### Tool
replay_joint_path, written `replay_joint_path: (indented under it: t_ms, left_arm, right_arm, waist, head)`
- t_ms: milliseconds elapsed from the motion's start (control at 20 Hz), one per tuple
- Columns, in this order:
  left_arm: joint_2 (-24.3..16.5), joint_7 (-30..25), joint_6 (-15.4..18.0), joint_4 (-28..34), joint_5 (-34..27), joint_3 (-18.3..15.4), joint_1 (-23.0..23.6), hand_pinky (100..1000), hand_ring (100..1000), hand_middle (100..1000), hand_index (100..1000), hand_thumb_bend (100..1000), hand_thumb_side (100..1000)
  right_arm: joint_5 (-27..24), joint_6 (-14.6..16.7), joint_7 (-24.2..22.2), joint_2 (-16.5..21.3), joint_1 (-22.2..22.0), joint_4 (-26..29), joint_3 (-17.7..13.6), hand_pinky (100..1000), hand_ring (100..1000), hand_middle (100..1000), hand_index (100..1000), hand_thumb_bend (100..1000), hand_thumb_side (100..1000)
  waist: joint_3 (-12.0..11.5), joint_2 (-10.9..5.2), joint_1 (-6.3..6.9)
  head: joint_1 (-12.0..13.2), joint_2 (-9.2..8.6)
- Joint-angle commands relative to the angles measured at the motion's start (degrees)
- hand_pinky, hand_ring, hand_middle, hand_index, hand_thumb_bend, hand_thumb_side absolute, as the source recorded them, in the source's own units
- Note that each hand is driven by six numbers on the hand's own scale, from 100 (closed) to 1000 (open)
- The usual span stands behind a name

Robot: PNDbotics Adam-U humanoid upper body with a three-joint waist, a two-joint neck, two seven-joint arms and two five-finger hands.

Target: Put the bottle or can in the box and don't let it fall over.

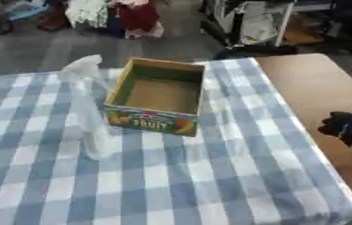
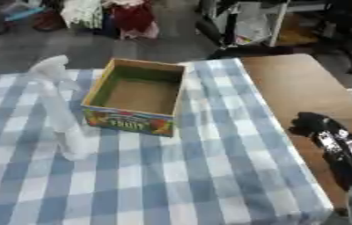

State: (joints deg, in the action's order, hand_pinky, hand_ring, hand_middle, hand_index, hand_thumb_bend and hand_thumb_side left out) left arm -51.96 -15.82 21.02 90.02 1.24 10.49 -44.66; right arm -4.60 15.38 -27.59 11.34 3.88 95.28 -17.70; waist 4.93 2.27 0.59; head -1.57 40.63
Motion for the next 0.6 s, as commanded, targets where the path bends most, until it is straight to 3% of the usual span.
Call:
replay_joint_path:
  t_ms: [50,300,600]
  left_arm:
    - [2.08,-5.34,3.05,-7.28,6.46,3.33,-5.86,852,855,815,979,100,816]
    - [8.47,-13.46,7.42,-15.93,17.99,5.97,-11.98,863,852,827,986,138,855]
    - [11.43,-20.14,11.52,-20.77,24.95,6.50,-13.41,865,846,834,989,220,920]
  right_arm:
    - [-0.13,0.37,-0.53,1.84,0.29,0.47,0.14,805,710,684,799,100,761]
    - [-0.27,0.54,-0.88,1.97,0.25,0.24,0.32,805,709,684,800,100,764]
    - [-0.43,0.50,-1.31,1.89,0.24,0.27,0.48,805,709,685,800,100,763]
  waist:
    - [0.37,-0.58,0.08]
    - [1.36,-0.63,0.21]
    - [1.85,-0.82,0.36]
  head:
    - [0.36,-0.86]
    - [1.01,-0.90]
    - [1.62,-0.95]
